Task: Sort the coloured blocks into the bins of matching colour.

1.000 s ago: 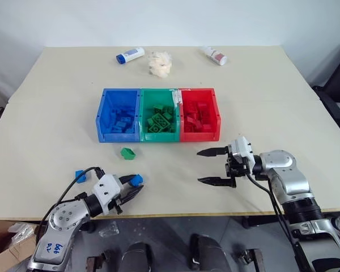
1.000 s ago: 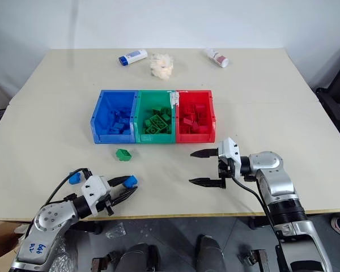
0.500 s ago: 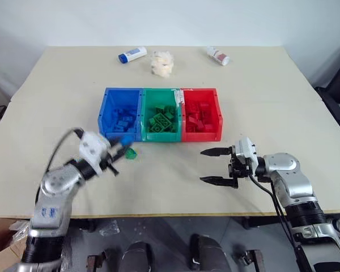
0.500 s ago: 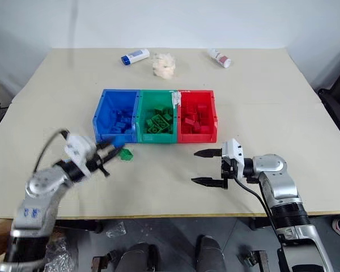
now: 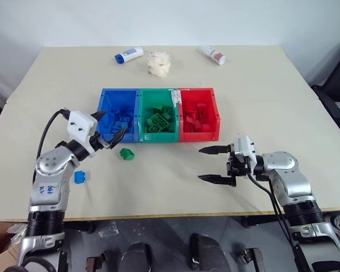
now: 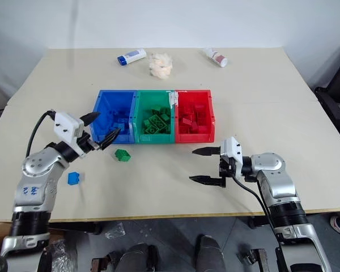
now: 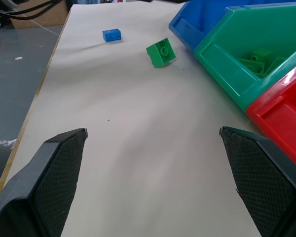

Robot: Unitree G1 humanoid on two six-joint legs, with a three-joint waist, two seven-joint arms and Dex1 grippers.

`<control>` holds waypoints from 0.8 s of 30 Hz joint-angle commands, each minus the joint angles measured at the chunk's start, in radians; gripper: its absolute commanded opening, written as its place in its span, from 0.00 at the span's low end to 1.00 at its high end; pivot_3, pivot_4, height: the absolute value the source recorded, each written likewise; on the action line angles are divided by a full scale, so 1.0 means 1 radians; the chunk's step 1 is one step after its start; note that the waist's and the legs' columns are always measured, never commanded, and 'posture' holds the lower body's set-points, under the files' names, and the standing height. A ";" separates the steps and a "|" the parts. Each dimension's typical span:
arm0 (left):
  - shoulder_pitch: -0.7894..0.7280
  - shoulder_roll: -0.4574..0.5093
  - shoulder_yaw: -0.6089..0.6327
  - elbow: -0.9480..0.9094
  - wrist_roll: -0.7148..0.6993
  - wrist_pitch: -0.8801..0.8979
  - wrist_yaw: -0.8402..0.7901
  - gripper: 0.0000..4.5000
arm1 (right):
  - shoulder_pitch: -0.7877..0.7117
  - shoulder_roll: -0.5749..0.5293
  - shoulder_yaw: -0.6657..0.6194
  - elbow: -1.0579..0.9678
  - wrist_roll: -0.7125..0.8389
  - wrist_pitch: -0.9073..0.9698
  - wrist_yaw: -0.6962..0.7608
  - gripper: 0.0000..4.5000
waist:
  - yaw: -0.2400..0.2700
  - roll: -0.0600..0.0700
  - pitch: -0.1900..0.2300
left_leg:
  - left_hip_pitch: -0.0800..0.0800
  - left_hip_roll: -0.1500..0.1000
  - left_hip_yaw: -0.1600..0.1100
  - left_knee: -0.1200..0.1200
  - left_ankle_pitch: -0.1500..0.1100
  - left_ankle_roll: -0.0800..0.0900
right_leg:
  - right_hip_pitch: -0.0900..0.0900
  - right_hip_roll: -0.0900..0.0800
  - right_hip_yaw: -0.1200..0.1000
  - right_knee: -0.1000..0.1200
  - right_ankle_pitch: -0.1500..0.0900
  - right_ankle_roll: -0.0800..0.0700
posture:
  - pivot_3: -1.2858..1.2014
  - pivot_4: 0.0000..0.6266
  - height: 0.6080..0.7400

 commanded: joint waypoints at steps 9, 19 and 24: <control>0.480 0.102 0.285 -0.314 -0.200 0.076 -0.156 1.00 | -0.009 0.000 -0.044 -0.032 0.125 0.038 0.102 1.00 | 0.002 0.000 0.000 | 0.000 0.001 0.000 0.000 -0.001 0.000 | 0.000 0.000 0.001 0.000 0.000 0.000 | 0.52 0.24 1.00; 0.842 0.045 0.522 -0.300 -0.229 0.022 -0.240 1.00 | -0.036 0.000 -0.017 0.001 0.098 0.047 0.109 1.00 | 0.003 0.000 0.000 | 0.000 0.002 0.001 0.001 -0.003 0.000 | 0.000 0.001 0.000 -0.001 0.000 -0.001 | 0.52 0.24 1.00; 0.838 0.036 0.519 -0.280 -0.220 0.005 -0.233 1.00 | -0.059 0.007 -0.007 0.022 0.088 0.044 0.109 1.00 | 0.003 0.000 0.000 | 0.000 0.003 0.000 0.002 -0.003 0.000 | 0.000 0.001 0.000 -0.005 -0.001 -0.002 | 0.52 0.24 1.00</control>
